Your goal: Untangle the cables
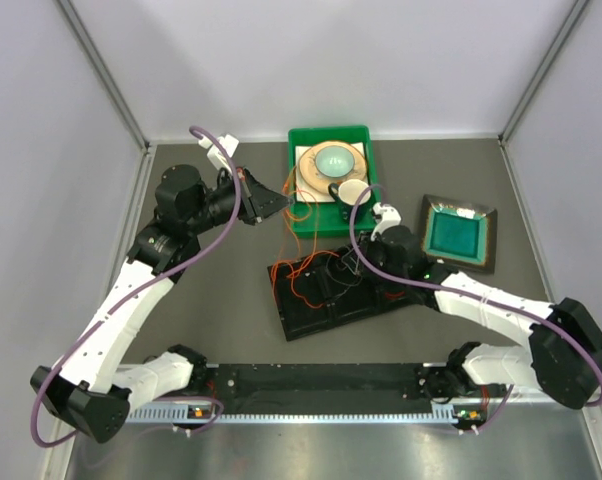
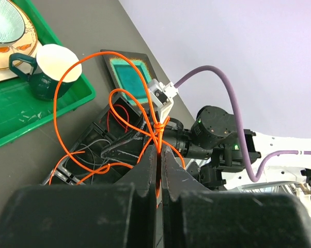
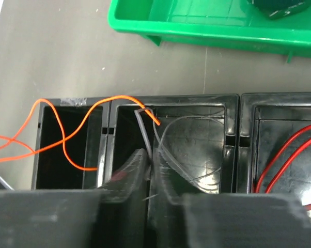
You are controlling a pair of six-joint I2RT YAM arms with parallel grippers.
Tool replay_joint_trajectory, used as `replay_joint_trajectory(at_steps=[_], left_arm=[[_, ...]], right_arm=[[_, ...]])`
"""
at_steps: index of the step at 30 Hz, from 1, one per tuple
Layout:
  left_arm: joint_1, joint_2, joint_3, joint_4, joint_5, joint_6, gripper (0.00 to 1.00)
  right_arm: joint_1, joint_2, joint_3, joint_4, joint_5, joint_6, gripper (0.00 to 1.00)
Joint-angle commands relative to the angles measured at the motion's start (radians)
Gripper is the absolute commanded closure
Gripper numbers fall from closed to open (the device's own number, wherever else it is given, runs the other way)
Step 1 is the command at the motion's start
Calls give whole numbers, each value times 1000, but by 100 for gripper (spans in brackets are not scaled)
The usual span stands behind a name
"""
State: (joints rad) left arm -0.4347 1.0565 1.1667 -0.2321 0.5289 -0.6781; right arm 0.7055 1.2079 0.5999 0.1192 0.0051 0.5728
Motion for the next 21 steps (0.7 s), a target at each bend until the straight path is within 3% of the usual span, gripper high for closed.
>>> replay_joint_trajectory(at_steps=[1,5,14,18,19,21], left_arm=[[-2,0,-4,60,-9,9,100],[-1,3,-7,76,-1,3,100],[-1,25,-33,134,31,-28,100],[-2,31,-39,131,23,-11,100],[-2,39,-42,129,25,-12,100],[-1,42,-55,131,26,-17,100]], right_arm=[[17,-14,23,1,36,-8,67],[26,-79,43,-44,65,-28,51],[28,-215,100,-167,136,-62,37],[28,-238,113,-178,150,-68,41],[28,-235,115,-173,145,-70,49],[29,-216,116,-159,116,-65,54]])
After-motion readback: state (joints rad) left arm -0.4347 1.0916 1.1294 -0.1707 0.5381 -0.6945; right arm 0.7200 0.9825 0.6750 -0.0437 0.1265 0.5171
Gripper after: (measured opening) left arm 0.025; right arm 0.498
